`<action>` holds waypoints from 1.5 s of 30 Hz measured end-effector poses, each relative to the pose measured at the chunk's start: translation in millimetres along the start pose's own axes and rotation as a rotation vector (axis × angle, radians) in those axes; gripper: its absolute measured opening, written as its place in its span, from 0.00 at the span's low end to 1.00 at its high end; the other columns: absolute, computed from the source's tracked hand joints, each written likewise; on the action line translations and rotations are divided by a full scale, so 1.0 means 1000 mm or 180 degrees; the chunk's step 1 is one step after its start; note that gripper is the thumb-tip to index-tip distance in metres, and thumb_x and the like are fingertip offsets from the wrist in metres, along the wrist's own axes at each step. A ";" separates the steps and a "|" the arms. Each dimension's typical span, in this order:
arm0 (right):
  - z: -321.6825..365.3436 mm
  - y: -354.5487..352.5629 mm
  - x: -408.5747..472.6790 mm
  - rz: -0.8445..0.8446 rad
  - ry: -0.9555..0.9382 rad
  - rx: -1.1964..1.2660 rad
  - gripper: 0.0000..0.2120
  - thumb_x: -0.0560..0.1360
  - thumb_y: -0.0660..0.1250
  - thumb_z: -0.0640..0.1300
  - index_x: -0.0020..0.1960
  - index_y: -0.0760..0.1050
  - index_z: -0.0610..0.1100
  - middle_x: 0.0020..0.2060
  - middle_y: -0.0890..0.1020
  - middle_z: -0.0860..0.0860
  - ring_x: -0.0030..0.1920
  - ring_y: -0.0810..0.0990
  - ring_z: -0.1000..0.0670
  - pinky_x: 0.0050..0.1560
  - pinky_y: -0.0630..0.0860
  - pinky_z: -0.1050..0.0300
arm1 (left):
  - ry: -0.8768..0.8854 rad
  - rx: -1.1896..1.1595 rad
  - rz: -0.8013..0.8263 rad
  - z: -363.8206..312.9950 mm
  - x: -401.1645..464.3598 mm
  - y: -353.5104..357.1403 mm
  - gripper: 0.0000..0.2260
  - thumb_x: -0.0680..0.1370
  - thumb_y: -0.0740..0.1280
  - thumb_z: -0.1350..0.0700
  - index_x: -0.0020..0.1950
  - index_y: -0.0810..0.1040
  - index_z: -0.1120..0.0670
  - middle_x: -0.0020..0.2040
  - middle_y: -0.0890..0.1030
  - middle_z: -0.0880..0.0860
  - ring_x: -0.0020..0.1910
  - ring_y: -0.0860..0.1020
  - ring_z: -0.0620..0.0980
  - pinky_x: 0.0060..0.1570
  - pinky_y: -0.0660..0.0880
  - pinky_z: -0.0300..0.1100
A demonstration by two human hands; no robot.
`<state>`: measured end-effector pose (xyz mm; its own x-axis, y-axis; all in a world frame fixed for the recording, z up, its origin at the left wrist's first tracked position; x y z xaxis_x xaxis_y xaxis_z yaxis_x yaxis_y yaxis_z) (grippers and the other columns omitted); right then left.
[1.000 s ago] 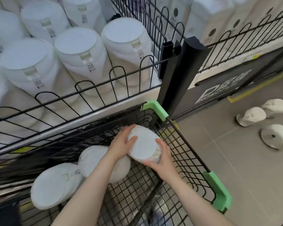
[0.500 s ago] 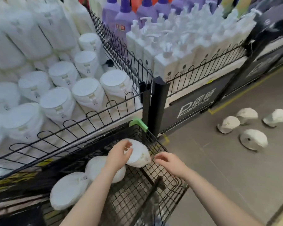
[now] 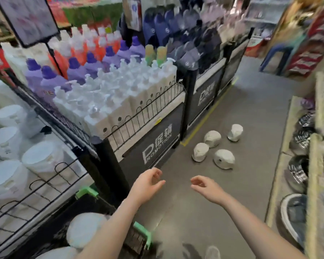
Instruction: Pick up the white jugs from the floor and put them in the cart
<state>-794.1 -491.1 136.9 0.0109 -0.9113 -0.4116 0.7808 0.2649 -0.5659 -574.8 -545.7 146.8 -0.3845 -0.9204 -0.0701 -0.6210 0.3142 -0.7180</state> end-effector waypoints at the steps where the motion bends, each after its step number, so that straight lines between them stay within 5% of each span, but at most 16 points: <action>1: -0.016 -0.020 0.004 -0.0063 0.0041 0.0004 0.08 0.74 0.67 0.44 0.54 0.75 0.49 0.49 0.79 0.51 0.51 0.78 0.52 0.51 0.69 0.66 | 0.0065 -0.0018 0.0043 -0.015 0.019 0.013 0.13 0.73 0.70 0.50 0.55 0.76 0.52 0.46 0.77 0.46 0.45 0.77 0.45 0.50 0.74 0.41; 6: -0.094 -0.125 0.032 -0.0308 0.0274 -0.0062 0.14 0.75 0.66 0.42 0.60 0.74 0.41 0.51 0.77 0.49 0.48 0.73 0.53 0.40 0.66 0.81 | 0.0229 -0.0108 0.0168 -0.086 0.117 0.080 0.15 0.73 0.70 0.50 0.57 0.75 0.53 0.47 0.78 0.47 0.44 0.75 0.43 0.47 0.68 0.33; 11: -0.154 -0.224 0.062 -0.0548 0.0479 0.0103 0.17 0.74 0.67 0.44 0.62 0.72 0.41 0.50 0.76 0.48 0.49 0.73 0.53 0.41 0.64 0.68 | 0.0348 -0.0109 0.0317 -0.151 0.209 0.134 0.15 0.73 0.70 0.50 0.58 0.76 0.53 0.47 0.77 0.47 0.43 0.74 0.42 0.45 0.66 0.32; 22: -0.250 -0.349 0.150 -0.0972 0.0875 0.0895 0.23 0.70 0.72 0.45 0.63 0.69 0.46 0.53 0.72 0.48 0.50 0.71 0.53 0.51 0.67 0.65 | 0.0532 -0.0197 0.0966 -0.213 0.402 0.230 0.17 0.72 0.71 0.51 0.60 0.74 0.50 0.49 0.77 0.49 0.46 0.77 0.47 0.50 0.74 0.39; 28: -0.293 -0.377 0.220 -0.1173 0.1152 0.1517 0.30 0.72 0.70 0.41 0.70 0.62 0.47 0.50 0.68 0.56 0.44 0.68 0.61 0.42 0.68 0.73 | 0.0663 0.0032 0.1416 -0.203 0.527 0.281 0.19 0.74 0.68 0.49 0.64 0.72 0.49 0.52 0.74 0.47 0.48 0.76 0.44 0.52 0.73 0.39; 31: -0.313 -0.391 0.252 -0.1198 0.1389 0.1556 0.32 0.72 0.71 0.41 0.71 0.61 0.47 0.53 0.67 0.53 0.51 0.68 0.56 0.42 0.68 0.74 | 0.0656 0.0149 0.1684 -0.202 0.587 0.303 0.21 0.74 0.68 0.49 0.66 0.71 0.49 0.53 0.75 0.50 0.52 0.76 0.46 0.56 0.73 0.44; 42: -0.469 -0.370 0.391 -0.1413 0.1453 0.1682 0.37 0.66 0.76 0.46 0.68 0.61 0.60 0.67 0.67 0.51 0.68 0.64 0.52 0.67 0.62 0.59 | 0.0388 0.0176 0.1875 -0.087 0.703 0.465 0.27 0.73 0.71 0.51 0.70 0.68 0.52 0.65 0.74 0.52 0.65 0.71 0.51 0.64 0.67 0.44; 45: -0.541 -0.323 0.445 -0.1341 0.1405 0.1765 0.38 0.66 0.76 0.46 0.69 0.60 0.59 0.67 0.64 0.55 0.66 0.63 0.58 0.62 0.62 0.68 | 0.0444 0.0157 0.1843 -0.029 0.715 0.538 0.32 0.69 0.74 0.51 0.70 0.67 0.51 0.68 0.72 0.52 0.67 0.69 0.51 0.63 0.63 0.38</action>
<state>-1379.3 -811.3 -249.9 -0.5082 -0.6612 -0.5519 0.8609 -0.3709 -0.3484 -1203.5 -1028.5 -269.9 -0.7392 -0.5624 -0.3705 -0.2525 0.7415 -0.6216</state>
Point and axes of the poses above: each hand's wrist, its own x-axis towards the middle knuckle, its own y-axis out of the palm, z = x × y, the point moved 5 cm from there along x, towards the middle knuckle
